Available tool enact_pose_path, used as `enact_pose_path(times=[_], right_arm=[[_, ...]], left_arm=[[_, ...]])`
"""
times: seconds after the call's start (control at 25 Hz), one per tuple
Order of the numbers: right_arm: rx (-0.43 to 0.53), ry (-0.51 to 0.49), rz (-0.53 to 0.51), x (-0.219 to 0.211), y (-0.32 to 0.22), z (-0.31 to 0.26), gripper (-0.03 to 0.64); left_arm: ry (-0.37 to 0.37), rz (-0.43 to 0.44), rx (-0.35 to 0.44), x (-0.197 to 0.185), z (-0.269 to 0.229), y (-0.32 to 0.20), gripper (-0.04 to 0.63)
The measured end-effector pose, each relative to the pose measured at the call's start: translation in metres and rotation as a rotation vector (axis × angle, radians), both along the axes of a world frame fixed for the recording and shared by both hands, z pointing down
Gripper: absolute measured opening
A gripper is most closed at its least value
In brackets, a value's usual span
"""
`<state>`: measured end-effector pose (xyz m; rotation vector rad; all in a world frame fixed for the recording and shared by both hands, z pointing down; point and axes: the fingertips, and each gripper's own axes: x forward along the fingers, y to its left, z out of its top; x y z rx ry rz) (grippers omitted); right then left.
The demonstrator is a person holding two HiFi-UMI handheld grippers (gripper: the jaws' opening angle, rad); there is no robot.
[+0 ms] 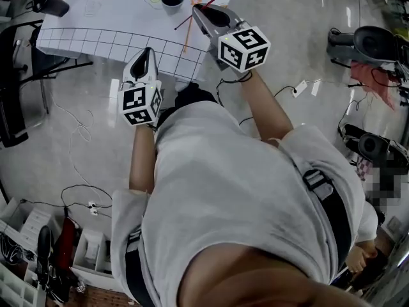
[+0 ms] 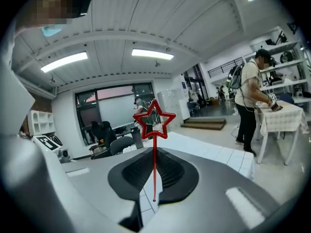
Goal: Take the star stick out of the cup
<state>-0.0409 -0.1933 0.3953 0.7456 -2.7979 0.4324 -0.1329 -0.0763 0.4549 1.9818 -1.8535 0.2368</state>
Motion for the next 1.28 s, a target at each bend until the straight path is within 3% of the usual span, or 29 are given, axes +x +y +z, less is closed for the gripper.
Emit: enact_pose_path(times=[0.32,0.52,0.88,1.28], right_arm=[[-0.433,0.05,-0.03,0.024,0.003,0.078,0.015],[-0.582,0.067,0.018,0.031,-0.013,0.123,0.015],[-0.672,0.085,0.055,0.014,-0.056,0.173,0.018],[-0.649,0.128,0.144,-0.002,-0.089,0.213,0.041]], left_arm=[[0.009,0.051,-0.062,0.025,0.021,-0.019,0.003],[-0.001,0.051,-0.101,0.029,0.033,-0.033,0.003],[-0.011,0.016,-0.175,0.022,0.058,-0.057,0.003],[0.011,-0.003,-0.235,0.025,0.084,-0.092,0.003]])
